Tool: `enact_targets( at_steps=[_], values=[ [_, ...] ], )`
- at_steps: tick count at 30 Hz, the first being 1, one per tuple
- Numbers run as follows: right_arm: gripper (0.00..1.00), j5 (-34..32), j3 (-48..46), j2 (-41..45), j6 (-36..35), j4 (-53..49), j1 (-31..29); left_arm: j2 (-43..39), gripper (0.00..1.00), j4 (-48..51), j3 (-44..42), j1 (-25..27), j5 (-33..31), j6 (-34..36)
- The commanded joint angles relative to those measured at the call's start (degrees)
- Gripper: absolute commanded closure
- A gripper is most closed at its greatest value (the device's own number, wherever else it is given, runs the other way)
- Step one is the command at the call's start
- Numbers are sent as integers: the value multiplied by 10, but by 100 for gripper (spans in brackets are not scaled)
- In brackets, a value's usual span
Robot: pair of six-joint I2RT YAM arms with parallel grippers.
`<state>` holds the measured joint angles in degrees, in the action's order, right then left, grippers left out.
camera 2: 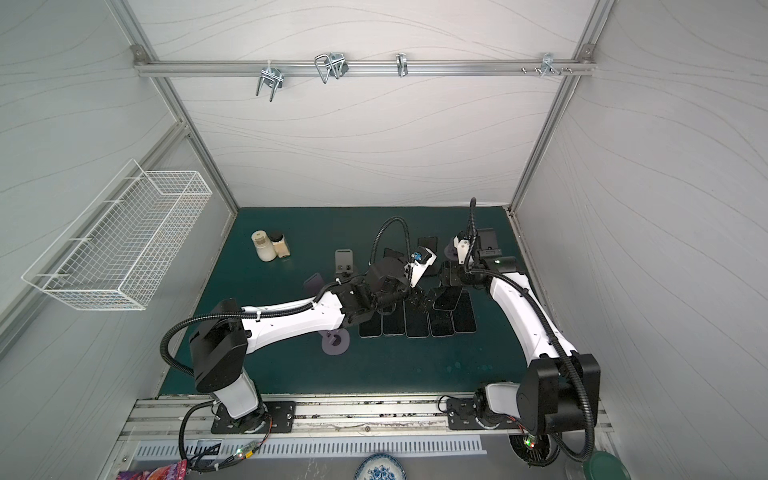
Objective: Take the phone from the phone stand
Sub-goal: 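Lift the phone off the stand with the left gripper while the right gripper moves, then carry the held phone with the left gripper toward the end of the flat row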
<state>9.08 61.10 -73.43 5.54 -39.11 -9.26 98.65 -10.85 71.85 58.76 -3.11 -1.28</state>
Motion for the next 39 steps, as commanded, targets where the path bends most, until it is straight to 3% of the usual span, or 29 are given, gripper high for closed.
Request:
enact_targets(
  at_steps=[1,26,39],
  values=[
    [53,11,5,23,-11,-10,-2,-15,4,0,3,7,-14,-2],
    [53,-31,-16,42,-50,-28,6,1,4,31,37,28,6,1],
    [53,-51,-8,69,-61,-51,5,-33,4,42,30,30,39,-1]
  ],
)
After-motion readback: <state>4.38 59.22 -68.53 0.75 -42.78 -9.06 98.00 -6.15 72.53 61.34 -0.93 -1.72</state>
